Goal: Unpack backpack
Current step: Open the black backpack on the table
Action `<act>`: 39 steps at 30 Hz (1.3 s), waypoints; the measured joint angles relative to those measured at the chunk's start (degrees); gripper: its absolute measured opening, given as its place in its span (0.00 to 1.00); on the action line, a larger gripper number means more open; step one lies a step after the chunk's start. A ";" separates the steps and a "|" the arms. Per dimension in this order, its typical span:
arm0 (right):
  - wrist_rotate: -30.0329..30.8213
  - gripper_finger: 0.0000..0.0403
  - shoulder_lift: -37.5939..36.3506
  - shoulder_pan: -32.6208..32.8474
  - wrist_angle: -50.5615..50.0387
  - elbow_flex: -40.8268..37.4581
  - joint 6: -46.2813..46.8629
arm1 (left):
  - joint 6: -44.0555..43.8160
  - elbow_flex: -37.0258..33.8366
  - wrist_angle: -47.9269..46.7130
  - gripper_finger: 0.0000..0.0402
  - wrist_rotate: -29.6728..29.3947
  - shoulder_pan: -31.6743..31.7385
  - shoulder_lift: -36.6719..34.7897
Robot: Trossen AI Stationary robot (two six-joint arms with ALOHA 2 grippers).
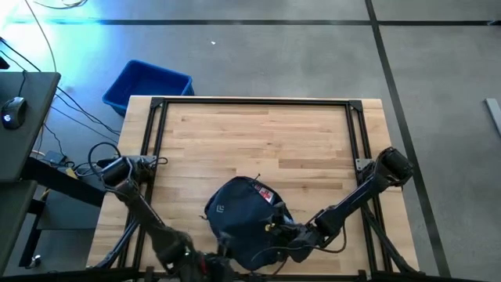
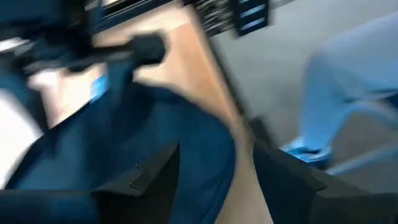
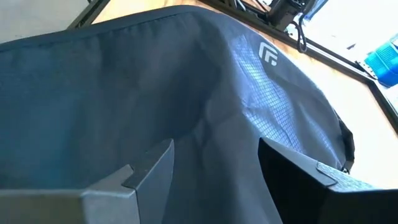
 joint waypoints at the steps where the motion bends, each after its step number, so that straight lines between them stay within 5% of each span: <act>1: 0.00 0.53 0.00 0.02 -0.04 0.00 0.24 | 1.54 0.05 1.07 0.46 2.17 0.45 0.23; 8: -0.05 0.53 0.00 0.04 -3.52 -0.02 3.51 | 12.18 0.00 4.31 0.46 9.87 1.21 6.01; 18: 0.09 0.53 0.02 0.04 -5.78 -0.02 6.64 | 17.52 0.00 6.69 0.46 -14.28 1.10 11.45; 22: 0.09 0.53 0.04 0.07 -5.80 -0.02 6.64 | 16.24 0.00 6.66 0.44 -17.49 1.06 11.42; 26: 1.51 0.53 0.04 0.39 -6.12 -0.02 6.81 | 13.86 0.00 6.75 0.26 -18.19 1.51 11.43; 30: 9.13 0.53 -0.53 2.16 -8.33 -0.02 6.73 | 8.93 1.37 4.82 0.03 -23.78 2.09 11.45; 35: 23.73 0.53 -3.92 6.28 -10.77 -0.02 7.33 | 2.10 3.26 -4.75 0.01 -38.59 2.73 11.26; 39: 31.73 0.53 -4.87 9.08 -11.23 -0.02 7.71 | -12.72 3.38 -19.31 0.00 -46.63 3.41 8.71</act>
